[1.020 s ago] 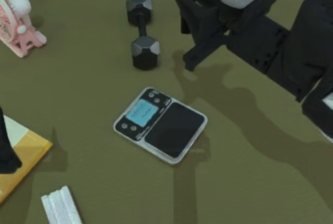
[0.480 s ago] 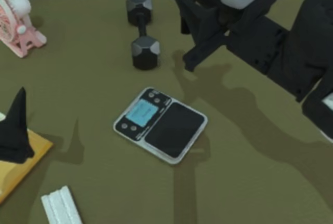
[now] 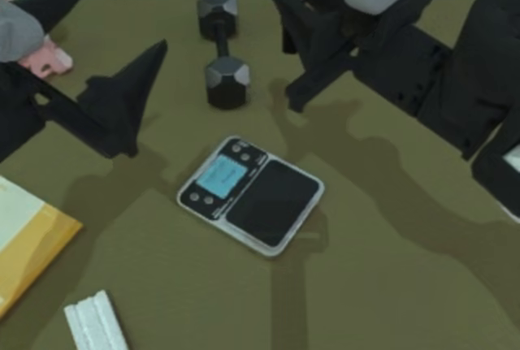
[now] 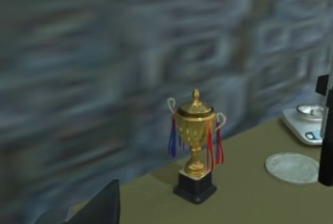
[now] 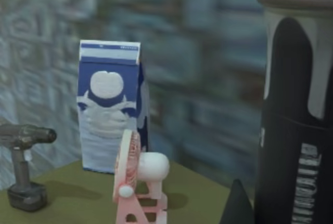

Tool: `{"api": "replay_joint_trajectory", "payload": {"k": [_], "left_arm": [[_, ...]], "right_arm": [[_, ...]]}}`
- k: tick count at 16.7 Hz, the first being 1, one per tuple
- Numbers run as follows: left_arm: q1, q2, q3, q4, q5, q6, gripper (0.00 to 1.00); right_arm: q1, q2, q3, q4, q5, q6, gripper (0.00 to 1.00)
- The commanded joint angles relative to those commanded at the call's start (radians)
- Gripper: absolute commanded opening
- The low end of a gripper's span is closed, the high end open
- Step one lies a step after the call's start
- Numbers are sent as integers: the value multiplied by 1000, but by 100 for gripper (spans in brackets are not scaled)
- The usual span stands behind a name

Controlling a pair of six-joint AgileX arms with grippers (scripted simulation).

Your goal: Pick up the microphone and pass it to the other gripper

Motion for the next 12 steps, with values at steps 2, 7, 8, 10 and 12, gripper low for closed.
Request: {"api": "replay_joint_trajectory", "payload": {"k": [2, 7, 8, 10, 12], "left_arm": [[-44, 127, 79, 49, 55, 7, 100], [-107, 295, 181, 109, 133, 16, 100], [-109, 299, 184, 110, 135, 17, 100], [-109, 299, 184, 110, 135, 17, 100], [-104, 296, 180, 109, 133, 16, 100]], "right_arm": [[0, 0, 0, 0, 0, 0, 0], [0, 0, 0, 0, 0, 0, 0], [0, 0, 0, 0, 0, 0, 0], [0, 0, 0, 0, 0, 0, 0], [0, 0, 0, 0, 0, 0, 0]]}}
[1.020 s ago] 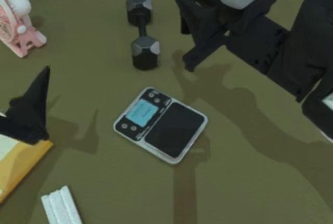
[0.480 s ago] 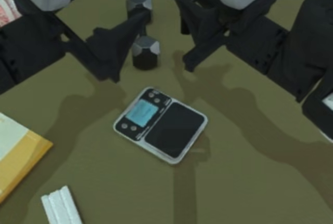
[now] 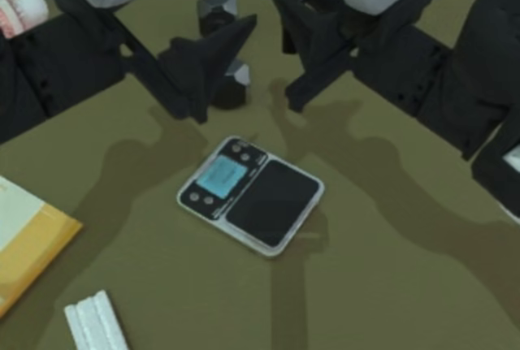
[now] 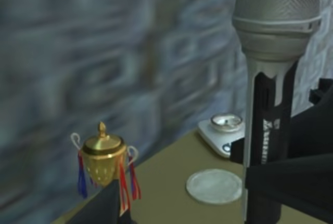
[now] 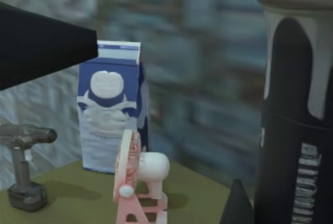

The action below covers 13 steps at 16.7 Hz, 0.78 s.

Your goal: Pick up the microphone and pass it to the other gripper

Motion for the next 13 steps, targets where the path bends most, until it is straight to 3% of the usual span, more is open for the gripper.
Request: {"api": "replay_joint_trajectory", "payload": {"k": [3, 10, 13], "left_arm": [[-21, 40, 37, 11, -15, 0, 100], [-140, 345, 265, 80, -128, 3, 100], [-158, 379, 295, 87, -145, 3, 100]], "right_arm": [[0, 0, 0, 0, 0, 0, 0], [0, 0, 0, 0, 0, 0, 0], [0, 0, 0, 0, 0, 0, 0]]}}
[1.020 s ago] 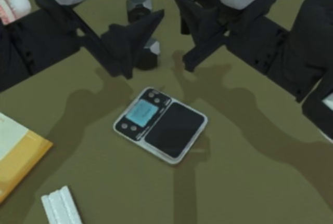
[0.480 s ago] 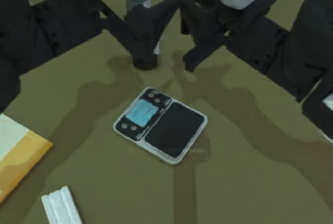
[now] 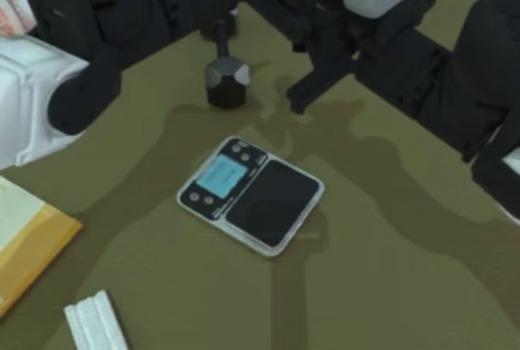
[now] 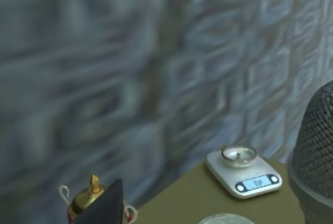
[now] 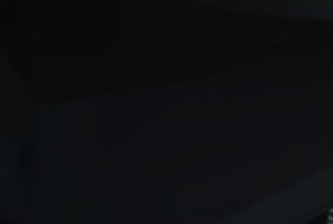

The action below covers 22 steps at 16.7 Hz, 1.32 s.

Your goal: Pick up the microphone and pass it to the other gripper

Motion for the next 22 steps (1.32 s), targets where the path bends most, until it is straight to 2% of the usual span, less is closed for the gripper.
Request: {"api": "replay_joint_trajectory", "payload": {"k": [3, 16, 22], "left_arm": [[0, 0, 0, 0, 0, 0, 100], [0, 0, 0, 0, 0, 0, 2], [0, 0, 0, 0, 0, 0, 0]], "right_arm": [[0, 0, 0, 0, 0, 0, 0], [0, 0, 0, 0, 0, 0, 0], [0, 0, 0, 0, 0, 0, 0]]}}
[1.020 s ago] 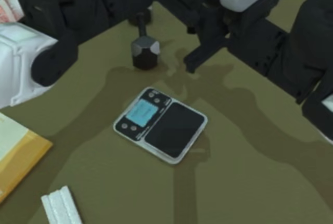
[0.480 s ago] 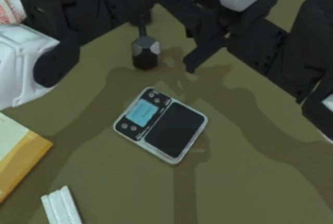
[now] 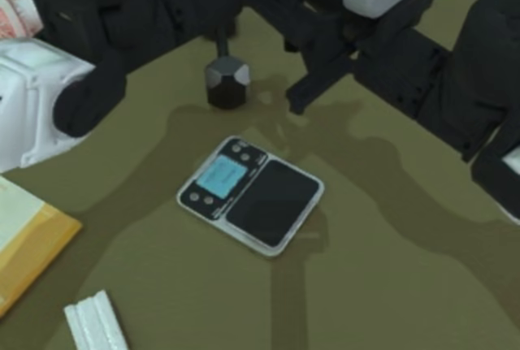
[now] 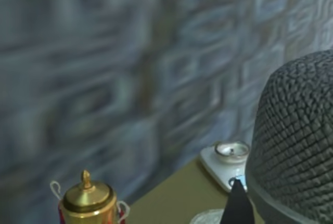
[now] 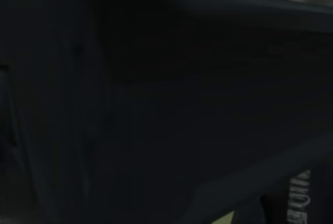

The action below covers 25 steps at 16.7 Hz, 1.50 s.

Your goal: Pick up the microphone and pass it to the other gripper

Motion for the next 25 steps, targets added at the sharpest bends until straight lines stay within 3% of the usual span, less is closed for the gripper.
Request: {"api": "replay_joint_trajectory", "payload": {"k": [3, 16, 25], "left_arm": [[0, 0, 0, 0, 0, 0, 0], [0, 0, 0, 0, 0, 0, 0], [0, -7, 9, -2, -10, 7, 0]], "right_arm": [[0, 0, 0, 0, 0, 0, 0], [0, 0, 0, 0, 0, 0, 98], [-6, 10, -9, -1, 8, -6, 100]]}}
